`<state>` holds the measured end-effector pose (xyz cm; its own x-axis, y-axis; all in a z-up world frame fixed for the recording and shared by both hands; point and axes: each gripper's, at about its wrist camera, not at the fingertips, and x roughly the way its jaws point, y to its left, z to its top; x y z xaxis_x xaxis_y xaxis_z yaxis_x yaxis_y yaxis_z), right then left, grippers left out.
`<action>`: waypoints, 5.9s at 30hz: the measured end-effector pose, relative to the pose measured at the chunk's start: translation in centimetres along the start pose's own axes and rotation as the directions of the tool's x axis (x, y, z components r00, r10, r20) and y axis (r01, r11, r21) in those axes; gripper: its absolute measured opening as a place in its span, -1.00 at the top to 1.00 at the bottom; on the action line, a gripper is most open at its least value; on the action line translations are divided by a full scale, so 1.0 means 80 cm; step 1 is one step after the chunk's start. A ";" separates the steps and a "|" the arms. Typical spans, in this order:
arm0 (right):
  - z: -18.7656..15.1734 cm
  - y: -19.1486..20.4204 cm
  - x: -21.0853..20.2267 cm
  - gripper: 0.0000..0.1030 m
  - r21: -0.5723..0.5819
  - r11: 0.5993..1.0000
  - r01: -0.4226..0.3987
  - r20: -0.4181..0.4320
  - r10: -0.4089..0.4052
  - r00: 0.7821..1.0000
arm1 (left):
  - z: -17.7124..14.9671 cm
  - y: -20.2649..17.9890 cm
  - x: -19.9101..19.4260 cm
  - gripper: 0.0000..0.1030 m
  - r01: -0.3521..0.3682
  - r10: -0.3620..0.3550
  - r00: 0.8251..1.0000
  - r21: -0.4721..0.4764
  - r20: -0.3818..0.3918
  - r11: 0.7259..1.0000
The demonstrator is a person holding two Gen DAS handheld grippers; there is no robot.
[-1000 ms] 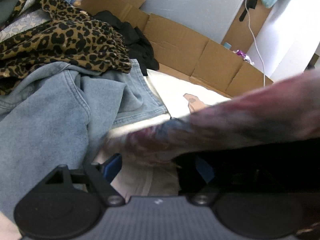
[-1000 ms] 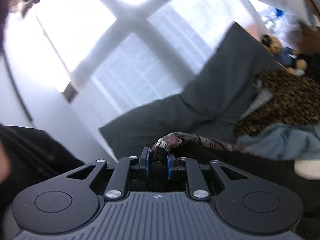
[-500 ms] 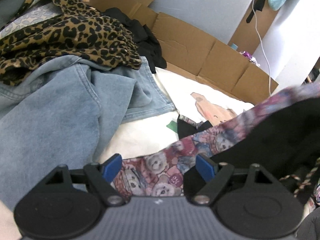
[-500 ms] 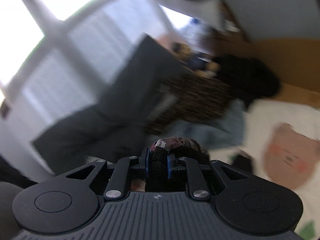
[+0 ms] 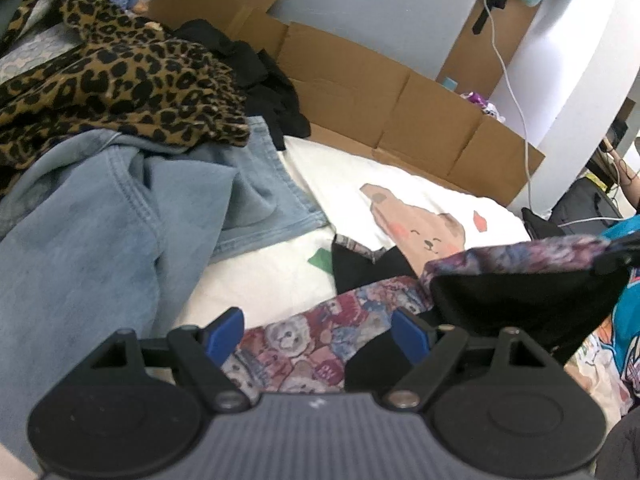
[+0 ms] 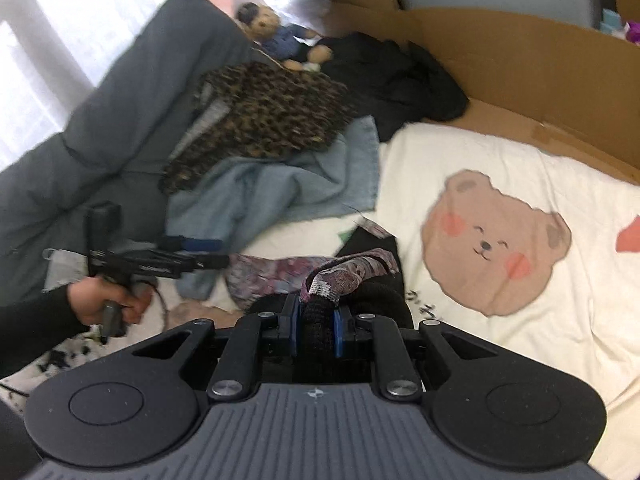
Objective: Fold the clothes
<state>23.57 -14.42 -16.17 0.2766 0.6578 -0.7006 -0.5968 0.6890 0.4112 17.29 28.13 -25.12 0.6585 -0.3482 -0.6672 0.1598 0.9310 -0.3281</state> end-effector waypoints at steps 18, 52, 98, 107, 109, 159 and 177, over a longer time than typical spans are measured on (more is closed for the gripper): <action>-0.035 -0.009 0.026 0.68 0.059 0.996 0.065 0.053 -0.068 0.996 | 0.052 -0.100 0.038 -0.61 0.225 -0.226 0.974 0.237 -0.020 0.945; -0.117 0.057 0.024 0.68 -0.236 0.961 0.145 -0.130 -0.179 0.975 | 0.040 -0.331 0.119 -0.44 0.688 -0.218 0.726 0.685 -0.652 0.240; -0.160 0.038 0.013 0.68 -0.136 0.974 0.182 -0.099 -0.196 0.976 | 0.004 -0.337 0.142 0.08 0.751 -0.100 0.658 0.642 -0.746 0.156; -0.159 0.046 0.008 0.68 -0.172 0.965 0.199 -0.076 -0.215 0.974 | -0.019 -0.350 0.167 0.34 0.745 -0.105 0.667 0.660 -0.737 0.097; -0.158 0.044 0.005 0.68 -0.159 0.966 0.204 -0.063 -0.216 0.974 | -0.020 -0.347 0.163 0.50 0.722 -0.127 0.691 0.688 -0.712 0.077; -0.176 -0.015 0.015 -0.18 0.319 0.879 0.353 -0.068 -0.351 0.934 | 0.137 -0.058 0.128 0.92 0.102 -0.009 0.986 0.556 -0.168 0.825; -0.200 -0.035 0.021 -0.18 0.465 0.830 0.308 -0.082 -0.306 0.948 | 0.112 -0.178 0.221 0.19 0.307 -0.150 0.940 0.571 -0.305 0.761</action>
<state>13.62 -20.16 -27.83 0.3831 0.3876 -0.8385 -0.0596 0.9162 0.3963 33.24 9.70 -26.21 0.3706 -0.5003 -0.7825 0.7440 0.6643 -0.0723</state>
